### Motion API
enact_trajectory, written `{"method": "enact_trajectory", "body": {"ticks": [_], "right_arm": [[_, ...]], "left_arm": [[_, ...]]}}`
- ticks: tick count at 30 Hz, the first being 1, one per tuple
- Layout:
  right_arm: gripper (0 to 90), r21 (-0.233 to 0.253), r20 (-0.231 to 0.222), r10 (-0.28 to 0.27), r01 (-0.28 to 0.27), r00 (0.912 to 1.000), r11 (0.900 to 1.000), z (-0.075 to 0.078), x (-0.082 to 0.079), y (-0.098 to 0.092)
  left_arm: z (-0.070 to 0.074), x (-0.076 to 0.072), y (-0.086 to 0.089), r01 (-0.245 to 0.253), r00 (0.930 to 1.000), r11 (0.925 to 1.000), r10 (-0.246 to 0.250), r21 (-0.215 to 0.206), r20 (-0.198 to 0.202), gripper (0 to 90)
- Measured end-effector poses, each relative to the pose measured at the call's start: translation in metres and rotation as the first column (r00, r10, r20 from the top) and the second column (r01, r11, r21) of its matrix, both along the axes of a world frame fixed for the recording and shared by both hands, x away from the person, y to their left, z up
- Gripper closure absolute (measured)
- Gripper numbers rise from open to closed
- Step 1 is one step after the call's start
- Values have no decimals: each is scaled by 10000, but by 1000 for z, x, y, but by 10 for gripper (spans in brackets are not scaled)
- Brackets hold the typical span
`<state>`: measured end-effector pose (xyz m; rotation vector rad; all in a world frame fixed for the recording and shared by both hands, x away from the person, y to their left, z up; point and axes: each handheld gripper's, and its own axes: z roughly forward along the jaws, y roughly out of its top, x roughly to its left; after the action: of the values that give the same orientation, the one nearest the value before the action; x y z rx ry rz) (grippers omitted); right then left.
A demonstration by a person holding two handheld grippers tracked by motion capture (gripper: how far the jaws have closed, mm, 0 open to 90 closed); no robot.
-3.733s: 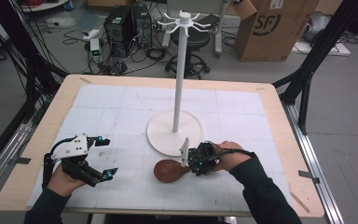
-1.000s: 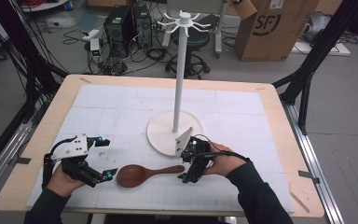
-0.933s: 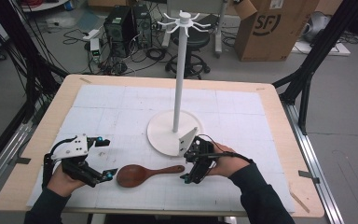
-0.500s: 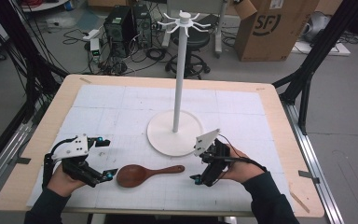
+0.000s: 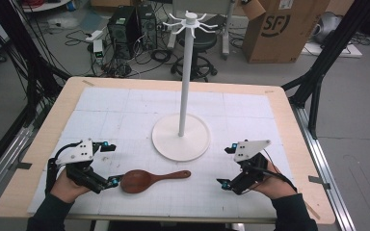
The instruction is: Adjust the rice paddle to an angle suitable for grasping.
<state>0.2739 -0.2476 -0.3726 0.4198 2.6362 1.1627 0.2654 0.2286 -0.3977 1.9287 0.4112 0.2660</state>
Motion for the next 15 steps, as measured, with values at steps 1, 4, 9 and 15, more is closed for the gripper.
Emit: {"method": "enact_trajectory", "body": {"ticks": [1, 4, 9, 15], "right_arm": [[6, 146, 93, -97, 95, 9999, 9998, 0, -1, -3], [6, 400, 285, -300, 289, 9991, 9988, 2, -2, -8], [5, 881, 484, -707, 662, 9963, 9939, 6, -4, -19], [6, 1096, 579, -880, 812, 9944, 9906, 6, -5, -24]], "left_arm": [[0, 0, 0, -2, 10000, 10000, 2, -2, -4, 17], [1, -1, -1, -14, 10000, 10000, 14, -10, 36, 17], [7, 0, -3, -73, 9999, 10000, 73, -51, 149, 17], [7, 1, -8, -110, 9998, 9996, 107, 243, 161, 17]]}}
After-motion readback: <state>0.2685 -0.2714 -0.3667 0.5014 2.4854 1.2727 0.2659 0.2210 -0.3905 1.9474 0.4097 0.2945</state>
